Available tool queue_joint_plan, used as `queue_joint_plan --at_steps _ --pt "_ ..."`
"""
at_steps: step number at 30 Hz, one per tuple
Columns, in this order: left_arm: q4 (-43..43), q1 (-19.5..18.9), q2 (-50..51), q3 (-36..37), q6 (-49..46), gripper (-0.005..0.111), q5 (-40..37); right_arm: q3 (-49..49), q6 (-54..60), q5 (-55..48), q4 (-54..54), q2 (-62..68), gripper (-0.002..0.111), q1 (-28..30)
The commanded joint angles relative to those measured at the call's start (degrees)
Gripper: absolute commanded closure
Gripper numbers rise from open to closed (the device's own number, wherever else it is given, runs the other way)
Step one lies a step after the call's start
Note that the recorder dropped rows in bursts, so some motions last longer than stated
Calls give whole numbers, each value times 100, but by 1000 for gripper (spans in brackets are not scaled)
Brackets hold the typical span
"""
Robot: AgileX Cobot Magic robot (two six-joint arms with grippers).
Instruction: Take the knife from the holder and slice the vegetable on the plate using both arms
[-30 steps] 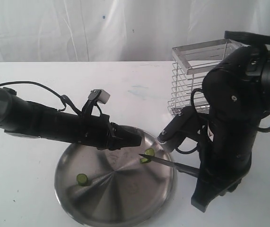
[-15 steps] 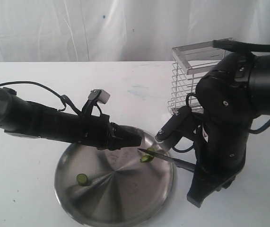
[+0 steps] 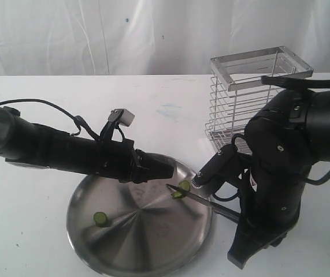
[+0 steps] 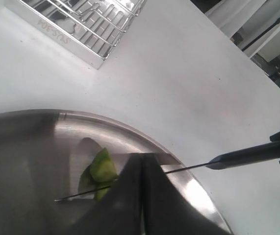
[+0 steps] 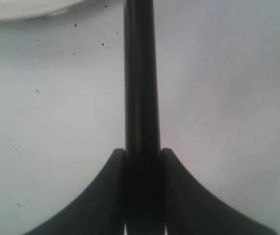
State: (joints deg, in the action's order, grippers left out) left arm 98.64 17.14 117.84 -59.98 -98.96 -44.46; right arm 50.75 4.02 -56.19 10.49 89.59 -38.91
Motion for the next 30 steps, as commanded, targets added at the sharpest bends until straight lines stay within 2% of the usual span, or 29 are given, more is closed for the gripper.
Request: queue_joint_plan --at_steps 1,6,12,24,30 --pt "131 130 -11 -9 -16 107 -136 -15 -104 27 -14 0 108 30" --pt "131 417 1 -9 -16 107 150 -15 -166 27 -14 0 108 30" --pt "131 701 109 -9 -173 107 150 -15 -164 15 -14 0 108 30" --pt "131 700 172 -9 -173 107 241 -15 -129 28 -14 0 108 30" --pt "131 700 172 -306 -91 107 -5 -15 -141 -9 -14 0 108 30"
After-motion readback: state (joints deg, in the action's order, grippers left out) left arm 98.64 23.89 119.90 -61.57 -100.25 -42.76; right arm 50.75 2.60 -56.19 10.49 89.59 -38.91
